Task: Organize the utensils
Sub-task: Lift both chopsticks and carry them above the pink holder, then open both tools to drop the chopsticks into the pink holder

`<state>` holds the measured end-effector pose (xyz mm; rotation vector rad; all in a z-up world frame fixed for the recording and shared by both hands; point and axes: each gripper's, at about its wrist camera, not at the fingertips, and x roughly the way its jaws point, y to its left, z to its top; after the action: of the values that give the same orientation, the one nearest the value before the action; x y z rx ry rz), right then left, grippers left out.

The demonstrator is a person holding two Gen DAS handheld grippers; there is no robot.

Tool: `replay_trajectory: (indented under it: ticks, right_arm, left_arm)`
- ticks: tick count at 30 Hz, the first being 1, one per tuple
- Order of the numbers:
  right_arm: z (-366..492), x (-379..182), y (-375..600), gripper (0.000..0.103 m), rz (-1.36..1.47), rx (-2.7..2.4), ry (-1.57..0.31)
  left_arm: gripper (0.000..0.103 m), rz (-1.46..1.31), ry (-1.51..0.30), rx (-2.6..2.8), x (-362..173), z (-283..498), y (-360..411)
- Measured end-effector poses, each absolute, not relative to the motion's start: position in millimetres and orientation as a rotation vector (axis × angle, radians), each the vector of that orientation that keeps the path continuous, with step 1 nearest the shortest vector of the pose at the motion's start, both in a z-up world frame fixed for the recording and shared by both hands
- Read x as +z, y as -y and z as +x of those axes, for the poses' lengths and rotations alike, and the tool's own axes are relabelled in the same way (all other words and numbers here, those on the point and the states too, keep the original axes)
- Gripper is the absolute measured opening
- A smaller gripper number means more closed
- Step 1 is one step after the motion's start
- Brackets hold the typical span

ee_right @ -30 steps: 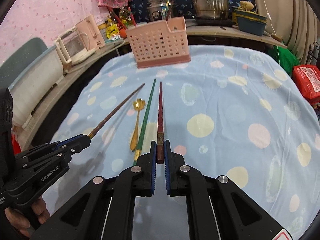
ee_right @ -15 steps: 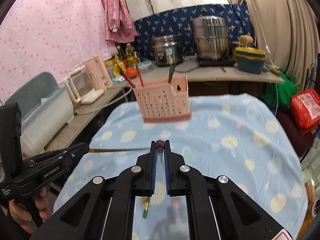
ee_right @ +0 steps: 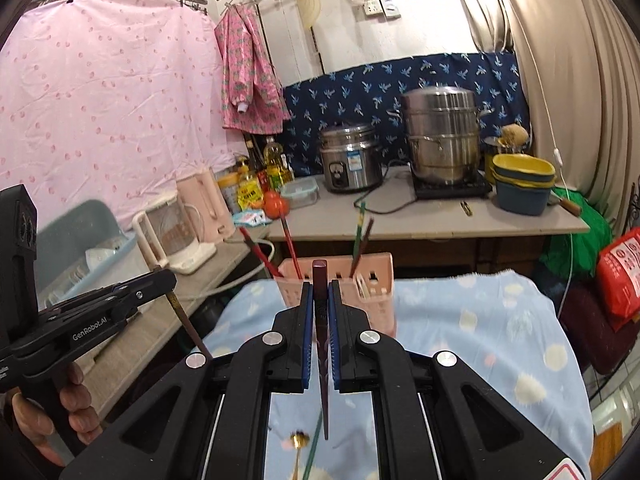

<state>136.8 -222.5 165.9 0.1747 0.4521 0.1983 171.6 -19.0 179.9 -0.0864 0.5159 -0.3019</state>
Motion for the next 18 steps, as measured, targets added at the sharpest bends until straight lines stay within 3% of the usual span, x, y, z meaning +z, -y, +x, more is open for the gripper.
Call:
replay_trajectory:
  ticks: [9,18]
  right_arm:
    - [217.3,219.1,223.3,0.007,0.214,0.207,-0.337]
    - [293.8,218.2,217.2,0.007,0.244,0.193,-0.302]
  left_arm:
    - [0.007,-0.096,-0.359,-0.279,244.4,235.8,25.3]
    - [0.007,-0.118,-0.256,-0.275,252.5,296.1,33.9]
